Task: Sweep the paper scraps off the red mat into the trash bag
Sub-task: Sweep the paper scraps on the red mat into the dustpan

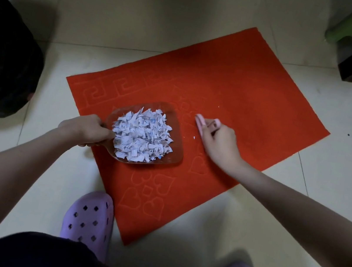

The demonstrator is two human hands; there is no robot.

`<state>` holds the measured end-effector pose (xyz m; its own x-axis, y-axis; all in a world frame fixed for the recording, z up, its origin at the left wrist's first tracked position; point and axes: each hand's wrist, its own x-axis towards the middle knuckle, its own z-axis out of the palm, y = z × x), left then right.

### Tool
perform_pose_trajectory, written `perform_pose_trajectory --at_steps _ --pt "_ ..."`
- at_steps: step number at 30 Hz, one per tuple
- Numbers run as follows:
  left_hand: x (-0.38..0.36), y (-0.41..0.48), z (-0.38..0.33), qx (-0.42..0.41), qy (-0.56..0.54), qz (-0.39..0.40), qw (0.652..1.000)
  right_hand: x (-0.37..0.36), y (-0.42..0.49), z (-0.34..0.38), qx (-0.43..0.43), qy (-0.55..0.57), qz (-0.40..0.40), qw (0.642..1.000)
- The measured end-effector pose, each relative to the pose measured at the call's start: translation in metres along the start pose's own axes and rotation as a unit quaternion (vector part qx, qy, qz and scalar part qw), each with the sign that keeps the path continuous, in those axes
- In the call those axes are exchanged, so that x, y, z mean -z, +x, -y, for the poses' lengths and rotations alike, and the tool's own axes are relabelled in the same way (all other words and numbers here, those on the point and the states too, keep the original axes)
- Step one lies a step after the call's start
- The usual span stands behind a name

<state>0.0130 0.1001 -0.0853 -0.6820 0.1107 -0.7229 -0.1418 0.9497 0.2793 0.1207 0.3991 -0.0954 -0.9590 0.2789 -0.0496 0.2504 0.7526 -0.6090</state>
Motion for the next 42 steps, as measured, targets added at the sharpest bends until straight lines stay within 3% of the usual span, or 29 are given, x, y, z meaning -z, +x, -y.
perform_pose_trajectory --at_steps 3,6,10,17,21,25,31,37,42 --pt "-0.004 0.002 0.000 -0.002 -0.011 0.006 1.000 -0.003 -0.005 0.019 0.016 0.120 0.020 0.992" --pt "-0.006 0.002 0.001 0.000 -0.016 0.011 1.000 0.014 0.004 0.011 0.008 0.165 -0.050 0.985" --pt "-0.004 0.003 0.002 -0.001 -0.014 0.010 1.000 0.048 0.029 -0.024 -0.028 0.084 -0.121 0.989" --pt "-0.004 0.004 -0.002 -0.004 -0.016 0.011 1.000 0.042 0.053 -0.043 -0.053 -0.055 -0.082 0.994" --pt "-0.003 0.004 -0.003 -0.007 -0.008 0.009 1.000 0.015 0.030 -0.014 -0.017 0.061 -0.015 0.998" --pt "-0.005 0.005 -0.002 -0.003 -0.009 0.008 1.000 0.023 0.022 -0.001 -0.007 0.183 -0.074 0.980" --pt "-0.008 0.005 -0.003 -0.003 -0.031 0.014 0.999 0.046 0.043 -0.025 -0.013 0.090 -0.124 0.988" --pt "-0.008 0.004 -0.004 -0.005 -0.030 0.014 0.999 0.032 0.066 -0.038 -0.045 -0.029 -0.069 0.996" --pt "-0.009 0.004 -0.004 -0.004 -0.032 0.017 0.999 -0.002 0.016 0.000 0.039 0.061 0.012 0.997"
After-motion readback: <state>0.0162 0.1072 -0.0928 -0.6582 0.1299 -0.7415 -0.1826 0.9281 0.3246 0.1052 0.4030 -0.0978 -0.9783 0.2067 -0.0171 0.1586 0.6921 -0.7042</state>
